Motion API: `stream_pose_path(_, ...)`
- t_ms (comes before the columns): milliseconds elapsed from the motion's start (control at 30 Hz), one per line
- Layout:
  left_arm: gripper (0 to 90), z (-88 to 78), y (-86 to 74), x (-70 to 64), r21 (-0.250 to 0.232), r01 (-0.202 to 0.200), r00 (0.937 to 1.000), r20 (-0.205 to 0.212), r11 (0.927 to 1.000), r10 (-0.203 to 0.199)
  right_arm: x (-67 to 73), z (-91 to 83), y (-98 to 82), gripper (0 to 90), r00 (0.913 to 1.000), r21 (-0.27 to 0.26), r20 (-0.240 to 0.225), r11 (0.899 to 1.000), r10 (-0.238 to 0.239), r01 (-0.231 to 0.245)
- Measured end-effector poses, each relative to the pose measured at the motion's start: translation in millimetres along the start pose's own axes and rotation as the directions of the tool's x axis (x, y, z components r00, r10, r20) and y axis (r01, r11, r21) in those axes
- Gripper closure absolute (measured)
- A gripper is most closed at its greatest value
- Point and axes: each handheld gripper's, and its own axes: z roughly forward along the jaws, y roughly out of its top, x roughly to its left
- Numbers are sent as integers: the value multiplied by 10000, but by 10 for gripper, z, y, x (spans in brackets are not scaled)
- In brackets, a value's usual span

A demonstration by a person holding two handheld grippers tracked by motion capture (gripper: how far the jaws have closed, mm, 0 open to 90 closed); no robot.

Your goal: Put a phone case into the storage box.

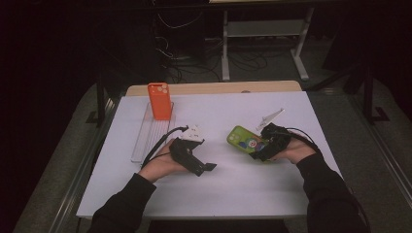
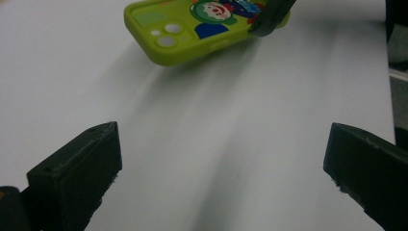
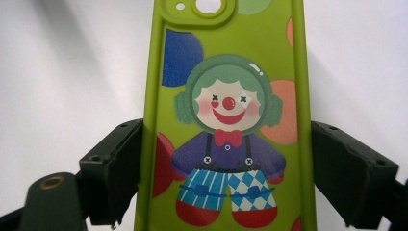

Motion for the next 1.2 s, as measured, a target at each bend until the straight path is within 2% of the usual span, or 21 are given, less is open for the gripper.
stream_pose_path(67,0,-27,16,23,-94,-133,9998,122,9999,135,19,-17,11,153,9989,-35,32,9989,-464,464)
stream_pose_path(133,0,-41,22,31,-185,-167,9995,269,9997,172,61,-42,22,153,9965,-92,-222,9967,-809,807)
stream_pose_path(233,0,-69,45,52,-96,-482,9972,561,9988,487,136,-56,47,153,9903,-77,-593,9921,-1255,1253)
stream_pose_path(333,0,-88,77,71,-100,-599,9944,866,9982,605,229,-41,77,153,9821,-5,-785,9851,-1712,1717)
stream_pose_path(367,0,-95,87,78,-92,-760,9929,910,9971,766,250,-36,81,153,9804,6,-766,9832,-1817,1823)
stream_pose_path(533,0,-107,54,47,40,-1086,9846,1384,9941,1070,368,-7,111,152,9679,51,-1025,9729,-2295,2312)
stream_pose_path(600,0,-99,27,19,63,-1387,9808,1390,9903,1365,402,8,129,152,9621,8,-1153,9685,-2472,2489)
stream_pose_path(633,0,-93,16,7,14,-1490,9799,1340,9888,1475,424,17,139,152,9579,9,-1257,9656,-2580,2601)
stream_pose_path(733,0,-92,12,-15,-124,-1539,9751,1599,9880,1539,513,39,176,152,9423,64,-1528,9532,-2979,3024)
stream_pose_path(900,0,-59,19,-62,-79,-1720,9675,1867,9851,1704,665,44,251,152,9146,34,-1823,9300,-3609,3676)
stream_pose_path(1033,0,-16,10,-86,101,-1838,9652,1909,9829,1785,752,40,295,152,9014,-39,-1933,9190,-3875,3943)
stream_pose_path(1133,0,10,12,-109,189,-2045,9596,2012,9787,1966,798,53,319,151,8890,-82,-2030,9086,-4104,4176)
stream_pose_path(1200,0,27,15,-117,244,-2225,9534,2144,9746,2122,827,61,329,151,8831,-72,-2083,9035,-4204,4284)
